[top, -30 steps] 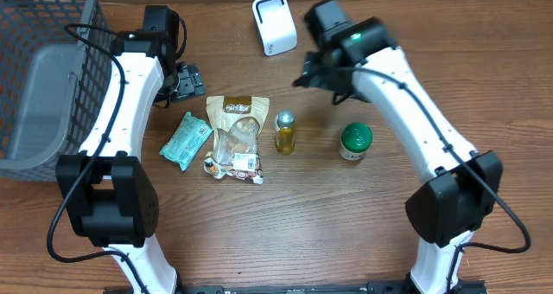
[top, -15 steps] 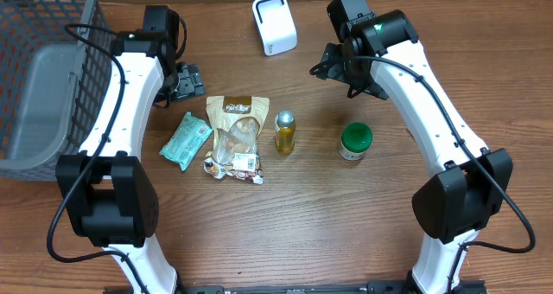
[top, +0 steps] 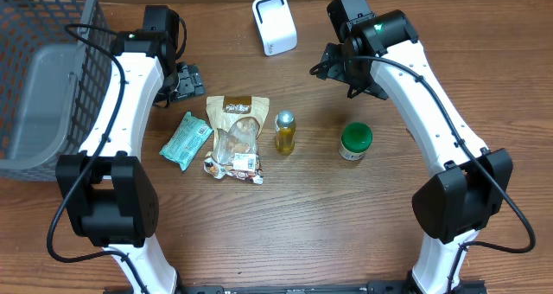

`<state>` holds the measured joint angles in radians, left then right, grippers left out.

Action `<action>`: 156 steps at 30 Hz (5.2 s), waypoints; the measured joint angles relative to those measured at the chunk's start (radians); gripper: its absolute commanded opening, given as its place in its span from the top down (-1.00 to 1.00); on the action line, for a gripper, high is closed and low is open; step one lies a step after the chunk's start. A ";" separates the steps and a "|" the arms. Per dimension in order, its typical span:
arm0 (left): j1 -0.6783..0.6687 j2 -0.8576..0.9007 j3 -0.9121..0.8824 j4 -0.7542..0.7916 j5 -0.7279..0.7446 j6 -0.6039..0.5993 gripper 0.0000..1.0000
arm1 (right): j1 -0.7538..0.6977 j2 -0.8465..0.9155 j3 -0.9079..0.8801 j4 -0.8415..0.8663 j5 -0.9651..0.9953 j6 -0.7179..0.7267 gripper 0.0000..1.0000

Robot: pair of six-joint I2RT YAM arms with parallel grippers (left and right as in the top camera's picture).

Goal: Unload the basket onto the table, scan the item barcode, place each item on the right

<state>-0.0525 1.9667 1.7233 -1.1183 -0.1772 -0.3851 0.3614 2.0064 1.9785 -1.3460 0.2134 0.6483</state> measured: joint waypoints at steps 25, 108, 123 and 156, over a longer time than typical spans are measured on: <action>0.000 0.000 0.000 0.000 0.000 0.000 -1.00 | 0.000 0.000 0.000 0.000 0.000 0.002 -1.00; 0.000 0.000 0.000 0.000 0.000 0.000 -1.00 | 0.000 0.000 0.000 0.000 0.000 0.003 -1.00; 0.000 0.000 0.000 0.000 0.000 0.000 -1.00 | 0.000 0.000 0.000 0.016 -0.063 0.003 -1.00; 0.000 0.000 0.000 0.000 0.000 0.000 -0.99 | 0.122 -0.079 0.045 0.027 -0.182 -0.125 -0.90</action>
<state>-0.0525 1.9667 1.7233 -1.1183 -0.1772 -0.3851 0.4839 1.9270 2.0235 -1.3186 0.0311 0.5236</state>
